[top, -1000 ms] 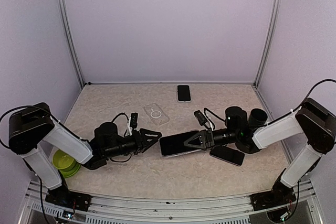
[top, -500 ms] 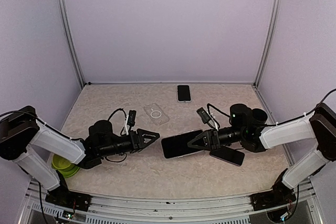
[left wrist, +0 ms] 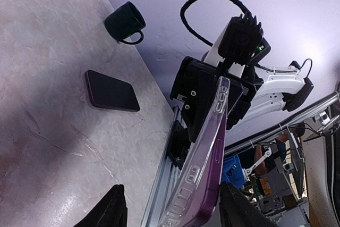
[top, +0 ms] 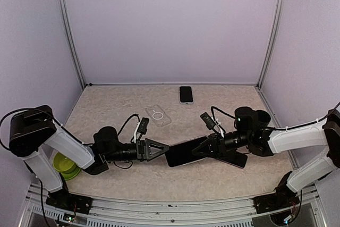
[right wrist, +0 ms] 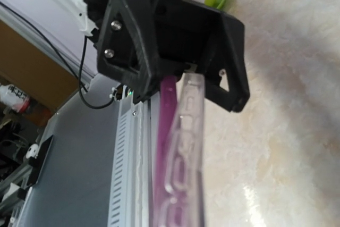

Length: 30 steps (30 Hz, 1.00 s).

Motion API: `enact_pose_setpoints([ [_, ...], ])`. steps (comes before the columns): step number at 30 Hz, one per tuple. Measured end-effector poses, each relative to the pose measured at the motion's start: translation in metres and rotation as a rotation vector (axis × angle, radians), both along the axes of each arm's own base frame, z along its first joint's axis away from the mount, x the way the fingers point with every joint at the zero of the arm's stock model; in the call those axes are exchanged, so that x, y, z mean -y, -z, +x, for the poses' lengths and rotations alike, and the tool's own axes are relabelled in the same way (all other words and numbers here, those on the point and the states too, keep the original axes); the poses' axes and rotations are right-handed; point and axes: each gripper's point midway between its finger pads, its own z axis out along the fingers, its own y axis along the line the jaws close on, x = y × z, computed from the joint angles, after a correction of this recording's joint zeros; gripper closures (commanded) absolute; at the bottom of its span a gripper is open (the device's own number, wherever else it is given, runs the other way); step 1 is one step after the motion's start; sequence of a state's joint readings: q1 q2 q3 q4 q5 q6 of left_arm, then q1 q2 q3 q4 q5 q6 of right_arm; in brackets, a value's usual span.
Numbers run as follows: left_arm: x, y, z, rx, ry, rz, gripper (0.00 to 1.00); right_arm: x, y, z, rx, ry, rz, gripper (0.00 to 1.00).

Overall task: Put the phone into the phone case
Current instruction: Press the corner of the phone case at the bottom left corner of the phone case.

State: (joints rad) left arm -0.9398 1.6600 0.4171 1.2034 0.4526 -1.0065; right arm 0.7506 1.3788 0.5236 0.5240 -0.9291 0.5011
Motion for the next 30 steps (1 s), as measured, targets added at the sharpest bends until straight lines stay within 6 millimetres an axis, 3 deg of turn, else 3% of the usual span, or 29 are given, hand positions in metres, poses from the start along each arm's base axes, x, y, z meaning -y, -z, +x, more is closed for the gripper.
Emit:
enact_pose_setpoints([
  [4, 0.003, -0.004, -0.005, -0.004, 0.032, -0.042, 0.43, 0.003, -0.001, -0.004, 0.026, -0.007, 0.007, 1.00],
  [13, 0.005, -0.018, -0.012, 0.016, 0.067, -0.096, 0.59, 0.006, 0.000, -0.007, 0.041, -0.012, 0.007, 1.00],
  [19, 0.011, -0.014, -0.016, 0.010, 0.090, -0.091, 0.61, 0.006, 0.000, -0.009, 0.039, -0.023, 0.011, 1.00],
  [30, 0.014, -0.014, -0.020, 0.022, 0.120, -0.095, 0.93, 0.008, -0.001, -0.012, 0.043, -0.027, 0.005, 1.00],
])
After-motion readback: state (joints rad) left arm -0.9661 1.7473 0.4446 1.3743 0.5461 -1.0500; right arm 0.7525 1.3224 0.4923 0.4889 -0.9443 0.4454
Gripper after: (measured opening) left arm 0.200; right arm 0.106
